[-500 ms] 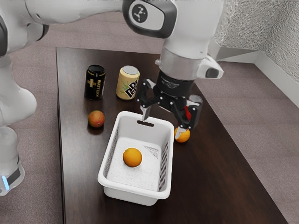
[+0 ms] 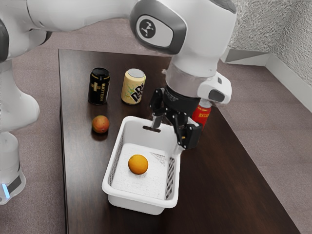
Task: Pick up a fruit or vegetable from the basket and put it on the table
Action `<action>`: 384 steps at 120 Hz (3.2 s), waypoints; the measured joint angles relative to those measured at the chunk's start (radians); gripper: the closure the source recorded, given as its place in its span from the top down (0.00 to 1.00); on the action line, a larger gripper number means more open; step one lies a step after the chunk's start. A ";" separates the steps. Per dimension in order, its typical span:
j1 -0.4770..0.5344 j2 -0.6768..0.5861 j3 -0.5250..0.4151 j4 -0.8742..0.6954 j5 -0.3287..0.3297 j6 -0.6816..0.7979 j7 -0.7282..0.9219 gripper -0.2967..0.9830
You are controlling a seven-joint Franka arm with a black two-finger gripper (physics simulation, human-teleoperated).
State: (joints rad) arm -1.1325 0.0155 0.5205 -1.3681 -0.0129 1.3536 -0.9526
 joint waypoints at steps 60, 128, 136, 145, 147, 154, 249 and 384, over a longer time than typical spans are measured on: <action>0.781 -0.449 -0.450 -0.713 -0.005 0.372 0.467 0.77; 0.773 -0.446 -0.592 -0.962 -0.166 0.594 0.765 0.77; 0.786 -0.442 -0.591 -0.972 -0.171 0.609 0.785 0.77; 0.827 -0.429 -0.590 -0.976 -0.171 0.621 0.807 0.77; 0.836 -0.425 -0.590 -0.977 -0.170 0.623 0.812 0.77; 0.859 -0.417 -0.590 -0.977 -0.168 0.629 0.829 0.77; 0.907 -0.323 -0.652 -0.977 -0.084 0.719 0.993 0.76; 0.930 -0.301 -0.643 -1.002 -0.028 0.913 0.968 0.45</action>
State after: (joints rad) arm -0.2029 -0.2854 -0.1228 -2.3701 -0.0405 2.2667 0.0155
